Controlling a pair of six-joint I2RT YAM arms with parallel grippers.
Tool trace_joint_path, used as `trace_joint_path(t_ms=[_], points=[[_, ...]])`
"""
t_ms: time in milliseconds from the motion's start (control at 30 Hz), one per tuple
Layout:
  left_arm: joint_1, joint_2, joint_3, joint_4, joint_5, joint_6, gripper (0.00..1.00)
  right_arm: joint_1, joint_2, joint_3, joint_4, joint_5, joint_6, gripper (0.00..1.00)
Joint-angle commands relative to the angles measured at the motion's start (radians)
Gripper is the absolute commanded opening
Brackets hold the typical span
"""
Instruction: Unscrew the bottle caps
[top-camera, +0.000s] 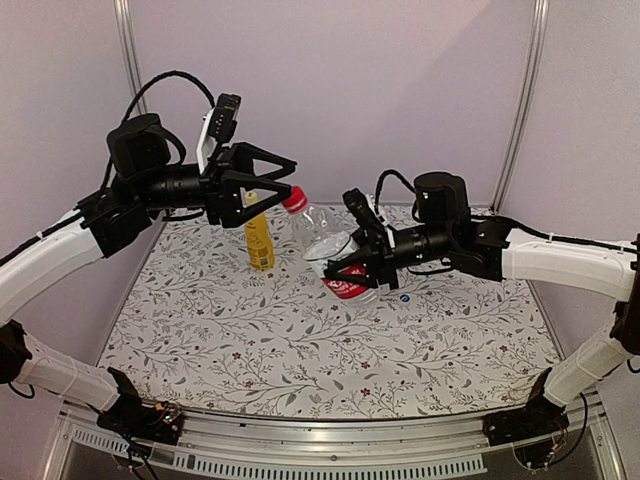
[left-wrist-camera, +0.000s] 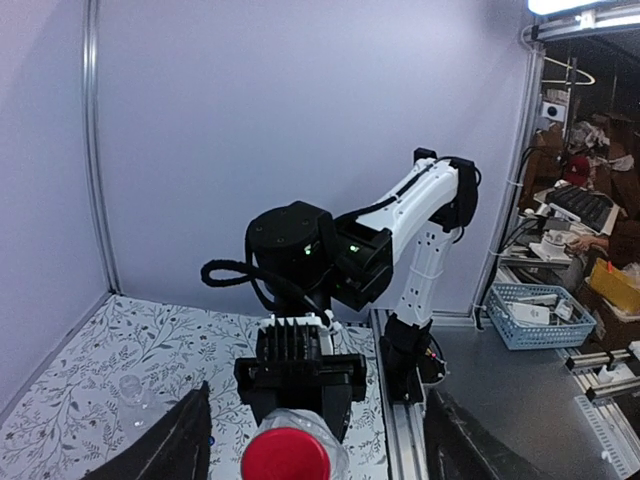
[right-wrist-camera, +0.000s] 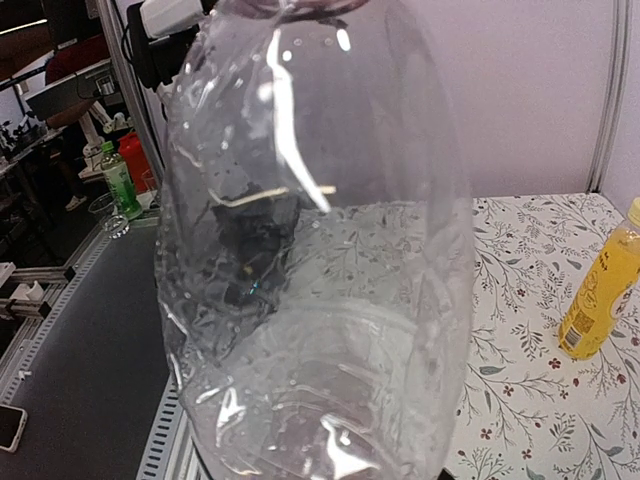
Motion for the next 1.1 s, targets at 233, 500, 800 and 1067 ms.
trace_joint_path(t_ms=[233,500,800,1067], points=[[0.011,0.048,0.010,0.055,0.140,0.005,0.62,-0.005,-0.018,0.026,0.017,-0.115,-0.002,0.30],[0.012,0.065,0.008,0.063,0.153,-0.009,0.55,-0.005,-0.020,0.036,0.018,-0.110,0.002,0.30],[0.009,0.064,-0.010,0.082,0.153,-0.026,0.44,-0.005,-0.017,0.036,0.029,-0.081,0.012,0.30],[0.002,0.064,-0.034,0.106,0.148,-0.037,0.47,-0.004,-0.017,0.036,0.030,-0.047,0.026,0.30]])
